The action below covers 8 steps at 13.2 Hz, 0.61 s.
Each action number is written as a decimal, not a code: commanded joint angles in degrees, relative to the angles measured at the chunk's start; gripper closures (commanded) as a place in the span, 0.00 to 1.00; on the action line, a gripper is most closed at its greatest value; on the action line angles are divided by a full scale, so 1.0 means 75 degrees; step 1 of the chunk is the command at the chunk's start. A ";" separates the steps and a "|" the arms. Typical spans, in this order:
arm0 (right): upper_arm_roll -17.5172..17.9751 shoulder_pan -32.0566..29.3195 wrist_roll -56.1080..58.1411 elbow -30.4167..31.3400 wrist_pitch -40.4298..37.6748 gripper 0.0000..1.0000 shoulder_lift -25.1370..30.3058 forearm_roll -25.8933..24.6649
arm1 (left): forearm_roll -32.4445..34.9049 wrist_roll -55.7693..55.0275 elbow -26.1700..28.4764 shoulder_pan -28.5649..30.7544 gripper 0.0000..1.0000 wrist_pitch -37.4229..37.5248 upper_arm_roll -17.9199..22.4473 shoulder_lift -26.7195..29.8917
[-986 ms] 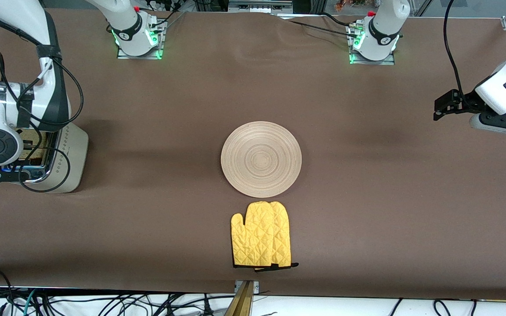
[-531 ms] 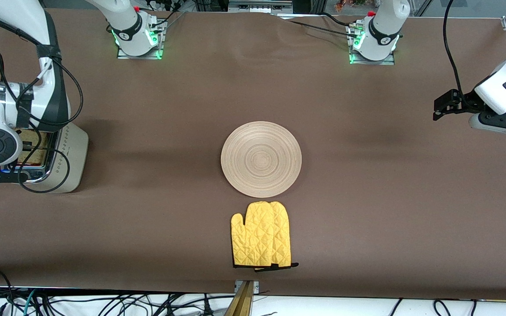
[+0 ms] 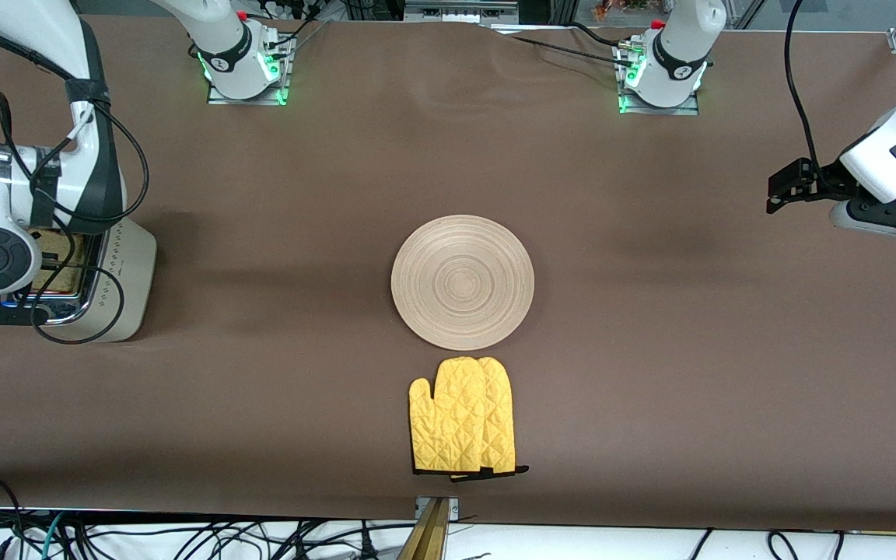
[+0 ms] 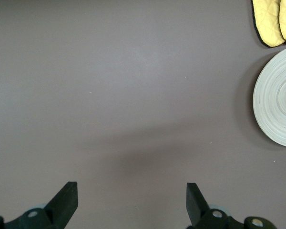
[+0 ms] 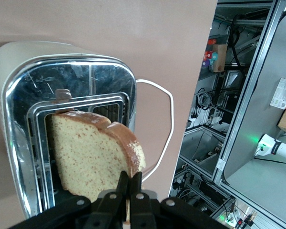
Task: Move plate and put bread in toaster
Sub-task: 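Lower the bread slice into the toaster slot with the right gripper, then open the right gripper and lift it away from the toaster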
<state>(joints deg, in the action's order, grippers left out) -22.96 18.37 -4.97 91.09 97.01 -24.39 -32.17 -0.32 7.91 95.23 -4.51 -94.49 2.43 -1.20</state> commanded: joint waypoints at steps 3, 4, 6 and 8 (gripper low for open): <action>0.0563 -0.0012 -0.0134 0.0043 -0.0195 0.00 0.0274 0.0655 | 0.0218 -0.0047 -0.0216 -0.0031 0.00 0.0106 -0.0054 -0.0086; 0.0798 -0.0024 -0.0157 0.0031 -0.0382 0.00 0.0461 0.0842 | 0.0218 -0.0047 -0.0216 -0.0031 0.00 0.0106 -0.0054 -0.0086; 0.0975 -0.0024 -0.0123 0.0019 -0.0326 0.00 0.0941 0.1671 | 0.0218 -0.0047 -0.0216 -0.0031 0.00 0.0106 -0.0054 -0.0074; 0.1162 -0.0036 -0.0076 0.0019 -0.0384 0.00 0.1515 0.2830 | 0.0218 -0.0059 -0.0216 -0.0031 0.00 0.0106 -0.0054 -0.0074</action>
<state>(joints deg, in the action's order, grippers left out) -16.06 18.85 -5.92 90.12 95.23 -18.64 -16.83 -0.32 7.91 95.21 -4.60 -94.49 2.25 -1.20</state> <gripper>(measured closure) 0.141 0.000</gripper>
